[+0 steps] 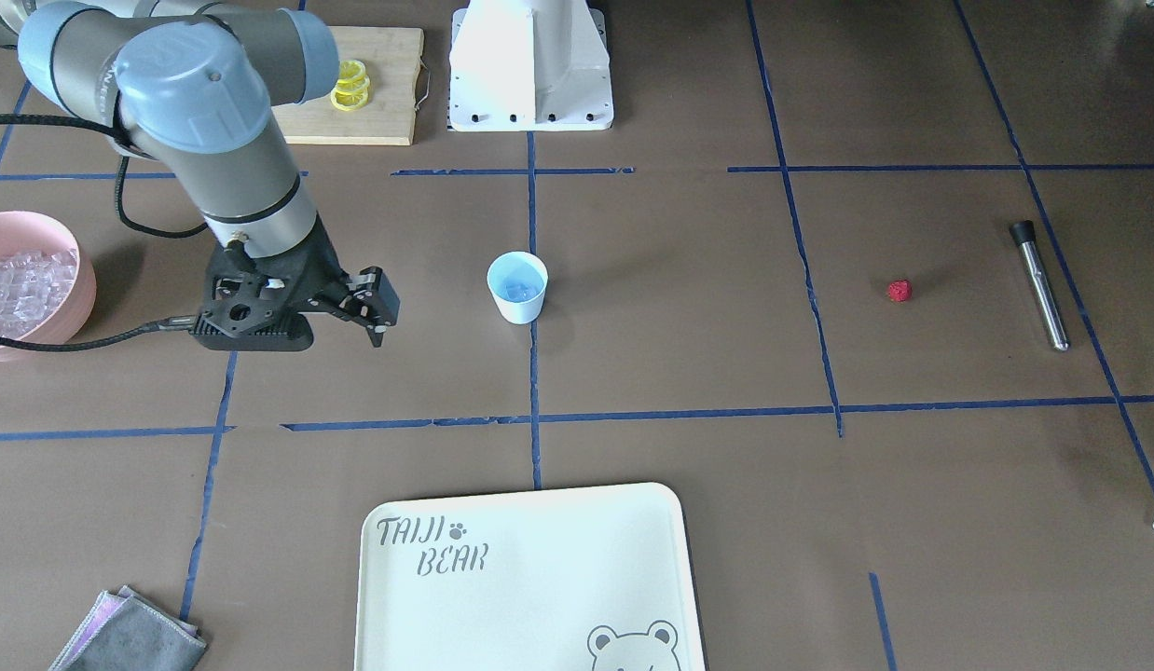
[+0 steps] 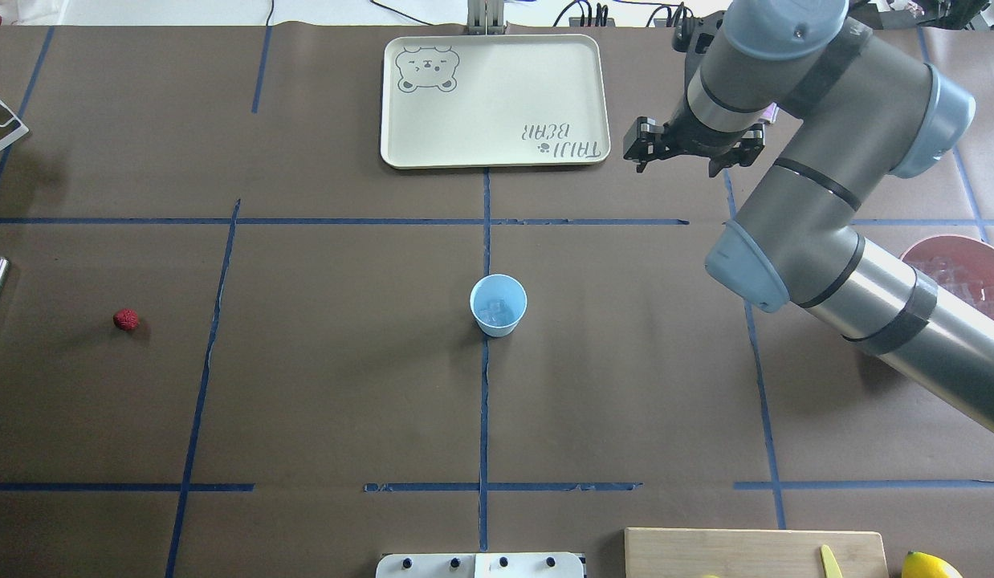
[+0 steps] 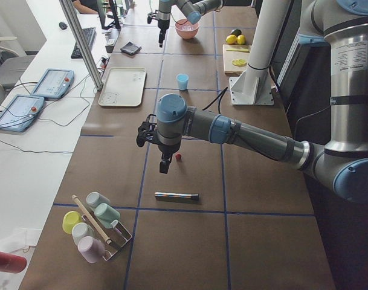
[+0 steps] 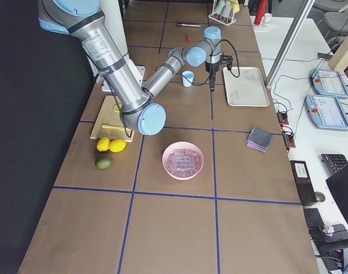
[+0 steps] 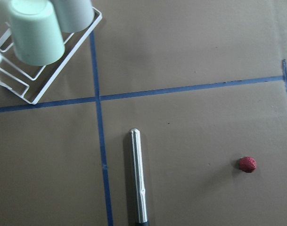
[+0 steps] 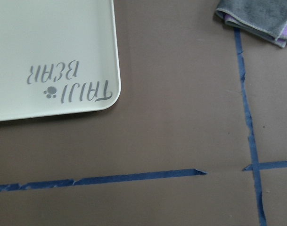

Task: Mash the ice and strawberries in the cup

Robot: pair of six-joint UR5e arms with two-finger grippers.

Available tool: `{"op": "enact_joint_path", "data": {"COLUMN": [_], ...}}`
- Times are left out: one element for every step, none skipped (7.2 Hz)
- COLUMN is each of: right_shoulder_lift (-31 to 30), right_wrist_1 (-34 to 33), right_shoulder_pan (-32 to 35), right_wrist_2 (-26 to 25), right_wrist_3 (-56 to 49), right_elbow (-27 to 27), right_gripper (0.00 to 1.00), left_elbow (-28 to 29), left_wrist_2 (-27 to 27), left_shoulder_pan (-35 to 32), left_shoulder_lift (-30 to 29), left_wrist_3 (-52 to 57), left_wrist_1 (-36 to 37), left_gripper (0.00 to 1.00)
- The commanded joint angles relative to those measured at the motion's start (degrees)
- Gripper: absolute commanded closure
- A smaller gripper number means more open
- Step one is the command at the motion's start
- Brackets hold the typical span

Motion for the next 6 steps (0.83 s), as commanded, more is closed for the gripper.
{"op": "enact_joint_path", "data": {"right_shoulder_lift": [-4.6,-5.1,-7.3,-9.3,-11.9,-13.8], "right_wrist_1": [4.8,4.6,4.6,4.5,4.5,4.5], "right_shoulder_pan": [1.6,4.2,8.0,12.6,17.5,21.0], "right_wrist_2": [-3.0,-2.1,0.4,5.8,10.8,14.0], "right_wrist_3": [-3.7,-6.7,-14.4,-22.9,-30.2,-35.7], "right_elbow": [-1.1,-1.5,-1.4,-1.4,-1.7,-2.0], "right_gripper": [0.01,0.01,0.01,0.01,0.01,0.01], "left_elbow": [-1.0,-1.1,-2.2,-3.9,-4.2,-3.4], "left_wrist_2": [1.0,3.0,5.6,7.7,10.6,16.3], "left_shoulder_pan": [6.3,8.6,12.1,16.2,20.9,25.6], "left_shoulder_lift": [-1.1,-2.6,-3.6,-3.8,-4.0,-3.9], "left_wrist_3": [-12.4,-16.8,-22.1,-27.5,-32.8,-37.3], "left_wrist_1": [-7.3,-8.2,-8.6,-8.6,-9.1,-12.7], "left_gripper": [0.0,0.0,0.0,0.0,0.0,0.0]}}
